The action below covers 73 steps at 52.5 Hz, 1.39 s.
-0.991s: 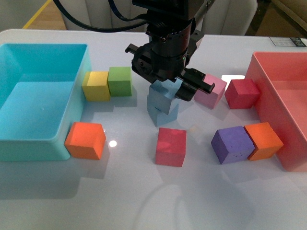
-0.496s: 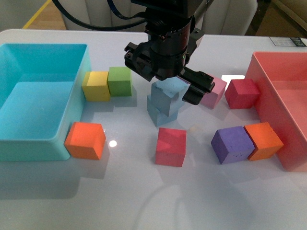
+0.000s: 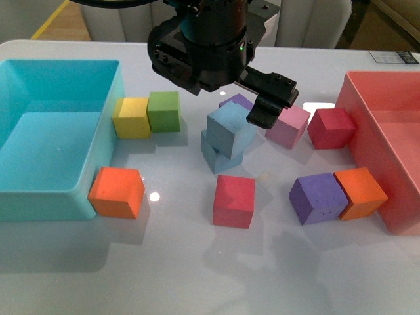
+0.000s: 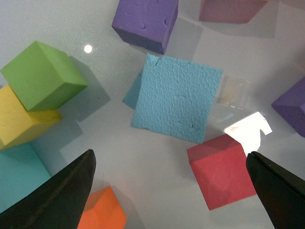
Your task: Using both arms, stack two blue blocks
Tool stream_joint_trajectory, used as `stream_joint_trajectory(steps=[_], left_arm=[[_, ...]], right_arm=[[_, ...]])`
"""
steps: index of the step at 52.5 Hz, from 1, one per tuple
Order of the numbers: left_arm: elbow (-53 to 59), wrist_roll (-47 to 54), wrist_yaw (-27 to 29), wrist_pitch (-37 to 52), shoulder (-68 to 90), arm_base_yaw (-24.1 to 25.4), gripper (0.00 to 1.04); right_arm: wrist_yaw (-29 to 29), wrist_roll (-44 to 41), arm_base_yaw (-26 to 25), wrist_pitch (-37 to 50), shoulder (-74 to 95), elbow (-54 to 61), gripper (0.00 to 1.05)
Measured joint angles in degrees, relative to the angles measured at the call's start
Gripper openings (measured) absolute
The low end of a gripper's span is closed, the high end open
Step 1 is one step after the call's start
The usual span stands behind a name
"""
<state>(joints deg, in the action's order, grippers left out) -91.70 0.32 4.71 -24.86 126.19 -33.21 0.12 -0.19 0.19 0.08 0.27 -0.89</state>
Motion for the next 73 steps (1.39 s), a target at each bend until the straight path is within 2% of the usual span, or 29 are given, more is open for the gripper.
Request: stream_joint_trajectory(steps=[11,26,30,32,36,39,44,49,73], left_arm=[[9.68,-3.61,-1.73,8.02,-11.19,1.73,0.96],[23.74,-6.21,-0.02,19.65,-28.74,10.40,0.96],[31.45,-4.07,9.31,35.91,-32.15,11.61,0.86],[39.80,-2.75,13.73,52.28,-35.17,12.98,0.75],[51.67,-1.68,12.76,69.42,-40.00,15.39,0.57],[58.23,-1.38,10.69,74.18,-43.93,17.14,0.43],[66.25,-1.16,8.17,76.04,-49.40,20.11,0.20],[71.84,-1.14,5.79,76.46,-54.05,22.27,0.02],[84.52,-0.92,0.24,71.89,-71.45,28.04,0.02]], right_arm=[[0.00,0.00,0.00,0.00,0.00,0.00,0.96],[0.00,0.00,0.00,0.00,0.00,0.00,0.96],[-0.02,-0.02,0.00,0.00,0.00,0.00,0.96],[-0.07,0.00,0.00,0.00,0.00,0.00,0.96],[0.00,0.00,0.00,0.00,0.00,0.00,0.96],[-0.02,0.00,0.00,0.00,0.00,0.00,0.96],[-0.02,0.00,0.00,0.00,0.00,0.00,0.96],[-0.02,0.00,0.00,0.00,0.00,0.00,0.96],[-0.02,0.00,0.00,0.00,0.00,0.00,0.96]])
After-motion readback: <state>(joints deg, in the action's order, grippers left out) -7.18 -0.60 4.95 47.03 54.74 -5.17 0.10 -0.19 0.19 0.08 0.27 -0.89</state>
